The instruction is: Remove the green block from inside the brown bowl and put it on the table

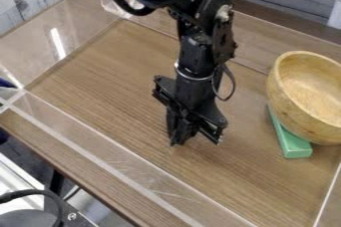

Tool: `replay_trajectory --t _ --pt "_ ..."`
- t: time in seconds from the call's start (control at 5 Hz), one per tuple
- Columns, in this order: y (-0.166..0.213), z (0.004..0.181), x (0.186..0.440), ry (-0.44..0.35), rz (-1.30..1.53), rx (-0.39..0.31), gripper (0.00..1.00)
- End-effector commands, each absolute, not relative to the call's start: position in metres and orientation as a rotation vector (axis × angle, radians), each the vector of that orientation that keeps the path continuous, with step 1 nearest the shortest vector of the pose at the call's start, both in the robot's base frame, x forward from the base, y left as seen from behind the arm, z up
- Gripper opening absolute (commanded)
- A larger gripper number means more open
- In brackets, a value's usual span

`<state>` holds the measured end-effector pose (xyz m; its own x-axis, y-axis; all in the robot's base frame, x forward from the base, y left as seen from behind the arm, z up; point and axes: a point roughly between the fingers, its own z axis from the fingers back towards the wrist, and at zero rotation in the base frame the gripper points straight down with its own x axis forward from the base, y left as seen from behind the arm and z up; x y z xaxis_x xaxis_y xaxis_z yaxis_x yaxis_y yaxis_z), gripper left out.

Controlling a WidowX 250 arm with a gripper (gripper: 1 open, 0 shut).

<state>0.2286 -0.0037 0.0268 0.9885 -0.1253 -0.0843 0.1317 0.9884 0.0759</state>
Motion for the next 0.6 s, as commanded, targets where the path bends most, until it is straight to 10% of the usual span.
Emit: replay_trajectory --t 0.0,0.2,0.4 --pt "-0.0009 0.0399 0.2403 0.041 -0.134 0.079 1.00" --pt "0.0007 0.0422 0.2419 0.036 -0.146 0.072 0.00" --pt "-0.0012 0.0471 0.2455 0.045 -0.138 0.075 0.00"
